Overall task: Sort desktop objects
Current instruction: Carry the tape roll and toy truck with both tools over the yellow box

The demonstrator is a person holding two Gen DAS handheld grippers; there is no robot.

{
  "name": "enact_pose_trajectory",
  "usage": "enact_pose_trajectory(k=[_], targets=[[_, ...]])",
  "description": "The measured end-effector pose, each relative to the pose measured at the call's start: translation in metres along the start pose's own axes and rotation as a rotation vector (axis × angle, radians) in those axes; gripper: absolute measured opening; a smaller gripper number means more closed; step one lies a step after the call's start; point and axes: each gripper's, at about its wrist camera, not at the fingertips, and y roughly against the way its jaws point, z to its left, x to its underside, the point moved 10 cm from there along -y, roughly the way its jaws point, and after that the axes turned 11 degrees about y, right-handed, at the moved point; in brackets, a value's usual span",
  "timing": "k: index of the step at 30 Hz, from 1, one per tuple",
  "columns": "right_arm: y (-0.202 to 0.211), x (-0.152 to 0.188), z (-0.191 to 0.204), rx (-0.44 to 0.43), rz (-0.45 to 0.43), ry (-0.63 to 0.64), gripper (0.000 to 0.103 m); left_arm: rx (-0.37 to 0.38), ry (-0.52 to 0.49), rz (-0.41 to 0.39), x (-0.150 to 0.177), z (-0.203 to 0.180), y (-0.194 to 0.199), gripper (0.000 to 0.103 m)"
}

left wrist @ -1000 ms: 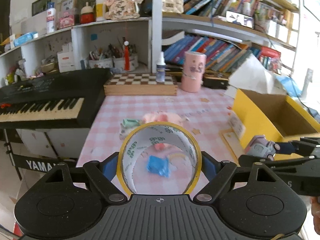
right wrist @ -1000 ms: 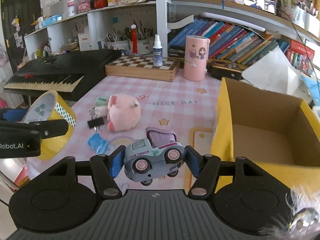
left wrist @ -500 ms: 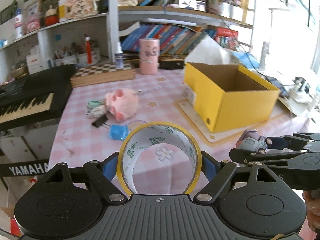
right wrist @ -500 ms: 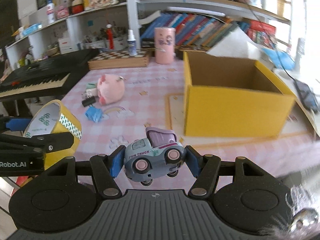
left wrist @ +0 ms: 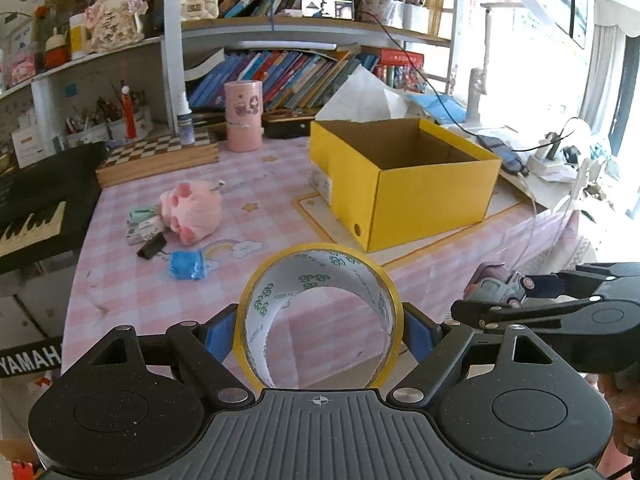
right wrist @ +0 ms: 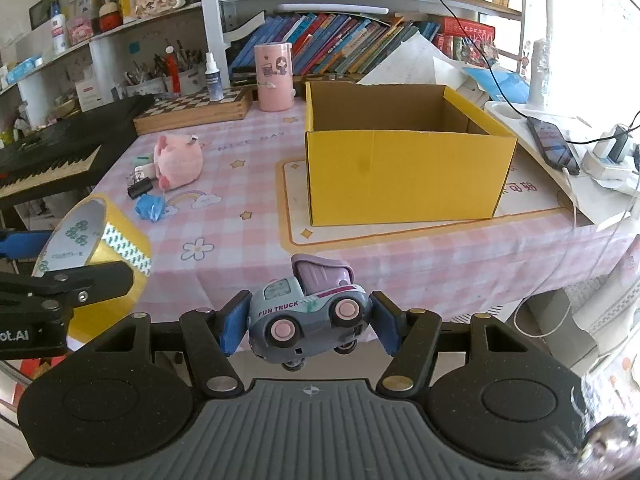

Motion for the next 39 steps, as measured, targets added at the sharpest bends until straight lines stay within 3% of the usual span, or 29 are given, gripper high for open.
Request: enact_pose_trajectory(k=[9,25,39], targets=[[0.007,0.014,-0.013,0.024,0.016,-0.029,0.061,0.039,-0.029,0.009,0.002,-0.02,-0.006,0.084],[0.019,0.033,-0.071,0.133,0.024,-0.13,0.061,0.156,-0.143,0.024,-0.003,-0.08,-0.029,0.084],[0.008,0.03,-0.11,0.189,0.037,-0.173,0.061,0.231,-0.221,-0.047,-0.028,-0.119,-0.045,0.084]])
